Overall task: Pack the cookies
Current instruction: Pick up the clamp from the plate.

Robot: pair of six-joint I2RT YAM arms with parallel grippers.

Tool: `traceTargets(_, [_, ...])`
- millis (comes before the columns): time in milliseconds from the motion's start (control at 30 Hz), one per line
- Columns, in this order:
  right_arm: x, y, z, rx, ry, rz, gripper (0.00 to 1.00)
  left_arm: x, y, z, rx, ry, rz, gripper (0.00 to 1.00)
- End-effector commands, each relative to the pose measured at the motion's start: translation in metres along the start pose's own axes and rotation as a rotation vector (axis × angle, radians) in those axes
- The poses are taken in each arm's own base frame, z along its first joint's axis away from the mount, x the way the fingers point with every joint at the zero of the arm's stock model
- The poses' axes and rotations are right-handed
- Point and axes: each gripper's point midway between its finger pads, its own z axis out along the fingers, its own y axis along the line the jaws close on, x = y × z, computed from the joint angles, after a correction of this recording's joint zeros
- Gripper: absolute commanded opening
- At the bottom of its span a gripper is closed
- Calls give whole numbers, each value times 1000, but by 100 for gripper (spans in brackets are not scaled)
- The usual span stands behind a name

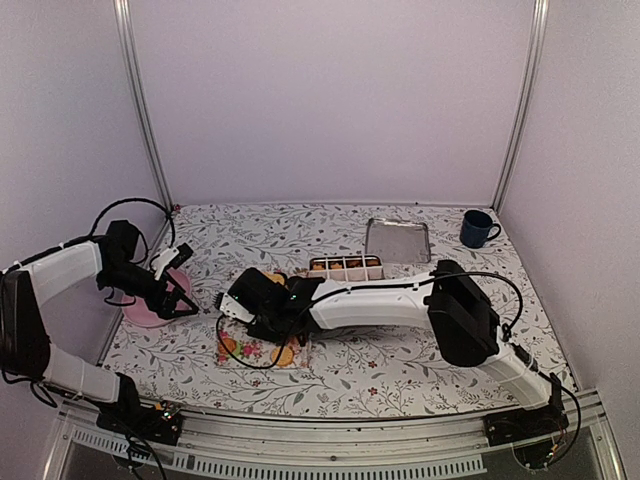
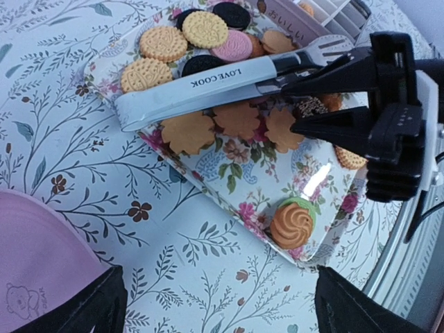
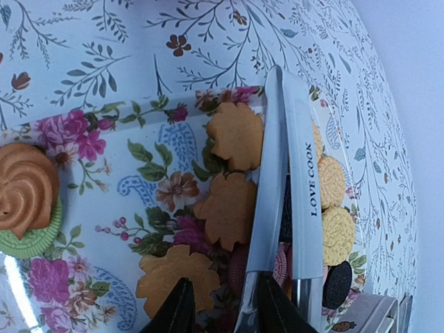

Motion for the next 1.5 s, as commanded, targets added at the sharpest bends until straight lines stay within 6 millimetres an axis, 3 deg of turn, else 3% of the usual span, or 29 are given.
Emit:
traceTargets(0, [-26, -27, -30, -1, -86, 47, 33, -7, -4, -8, 11, -27, 23, 94])
traceTargets(433, [13, -34, -5, 120, 50, -72, 24, -13, -1, -10, 10, -31, 39, 94])
traceTargets(667, [19, -41, 4, 238, 84, -162, 8, -13, -3, -11, 14, -29, 43, 94])
traceTargets(833, [28, -36, 9, 236, 107, -200, 4, -12, -4, -14, 8, -30, 52, 94])
traceTargets(933, [28, -35, 11, 240, 106, -209, 0, -13, -3, -15, 5, -31, 55, 94])
traceTargets(1300, [10, -45, 0, 253, 48, -194, 0, -15, -3, -17, 3, -38, 59, 94])
traceTargets(1467, [13, -42, 1, 196, 38, -175, 0, -16, -4, -18, 0, -41, 58, 94])
